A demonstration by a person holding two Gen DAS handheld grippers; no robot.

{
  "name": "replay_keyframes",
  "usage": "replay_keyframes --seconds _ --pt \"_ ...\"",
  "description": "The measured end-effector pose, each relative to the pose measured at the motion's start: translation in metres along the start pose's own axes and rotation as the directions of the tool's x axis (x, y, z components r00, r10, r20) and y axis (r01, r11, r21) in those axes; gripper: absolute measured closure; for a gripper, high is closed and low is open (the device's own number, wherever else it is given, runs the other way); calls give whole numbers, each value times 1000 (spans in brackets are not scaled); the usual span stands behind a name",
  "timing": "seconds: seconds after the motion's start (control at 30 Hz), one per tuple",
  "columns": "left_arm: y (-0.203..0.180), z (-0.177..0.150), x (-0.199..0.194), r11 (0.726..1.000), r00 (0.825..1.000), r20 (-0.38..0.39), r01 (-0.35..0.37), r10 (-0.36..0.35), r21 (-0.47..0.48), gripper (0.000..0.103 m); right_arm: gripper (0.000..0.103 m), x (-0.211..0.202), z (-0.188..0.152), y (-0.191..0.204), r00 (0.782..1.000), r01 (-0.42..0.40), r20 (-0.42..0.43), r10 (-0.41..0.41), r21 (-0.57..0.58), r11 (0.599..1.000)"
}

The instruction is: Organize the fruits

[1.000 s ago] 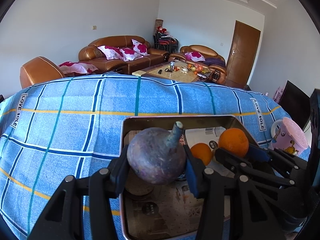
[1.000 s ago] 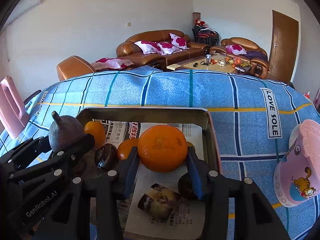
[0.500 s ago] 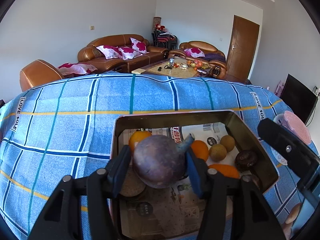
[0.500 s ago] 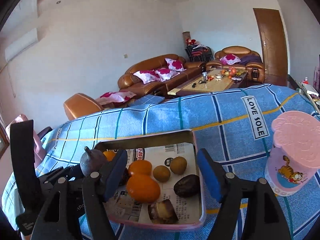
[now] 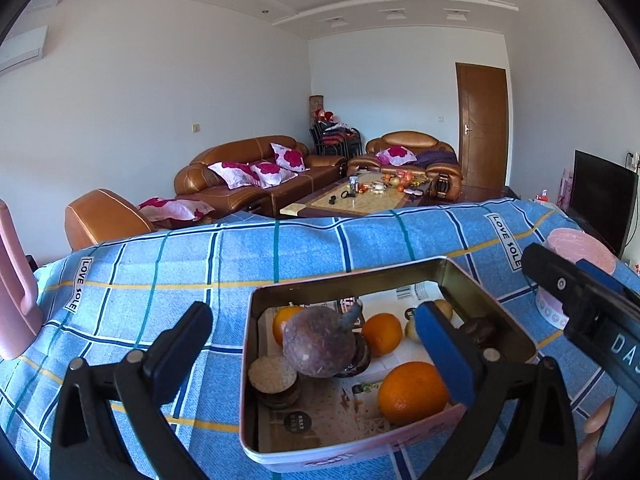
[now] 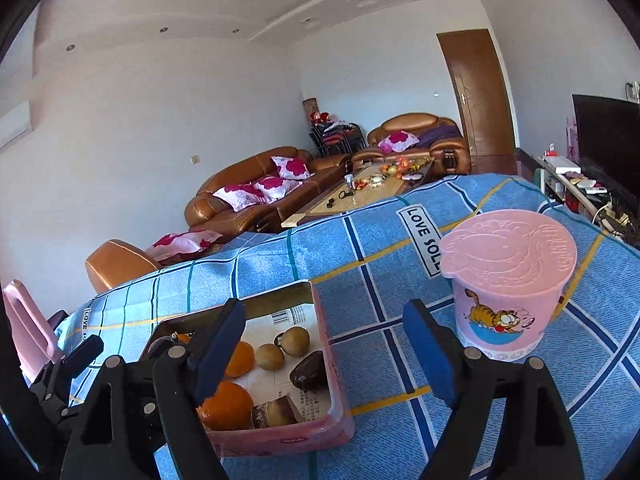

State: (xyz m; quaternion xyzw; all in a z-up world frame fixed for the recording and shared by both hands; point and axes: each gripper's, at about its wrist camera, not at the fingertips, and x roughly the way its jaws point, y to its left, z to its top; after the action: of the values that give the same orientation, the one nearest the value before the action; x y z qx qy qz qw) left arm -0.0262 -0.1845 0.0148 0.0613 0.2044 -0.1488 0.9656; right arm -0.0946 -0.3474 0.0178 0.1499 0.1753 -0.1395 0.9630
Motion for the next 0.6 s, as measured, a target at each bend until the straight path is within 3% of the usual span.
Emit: replay_keyframes --seconds 0.2,0.43,0.6 --pt "2 -4 -21 1000 998 65 -2 1 14 0 21 -28 -7 17 993 35 117 -24 -94 995" --pt "11 -14 -46 998 993 106 -61 61 -5 0 20 -52 -14 21 986 39 165 -22 -102 994" --pt "20 -21 -62 998 990 121 -63 66 -28 0 20 -65 -17 25 981 42 195 -19 -113 993"
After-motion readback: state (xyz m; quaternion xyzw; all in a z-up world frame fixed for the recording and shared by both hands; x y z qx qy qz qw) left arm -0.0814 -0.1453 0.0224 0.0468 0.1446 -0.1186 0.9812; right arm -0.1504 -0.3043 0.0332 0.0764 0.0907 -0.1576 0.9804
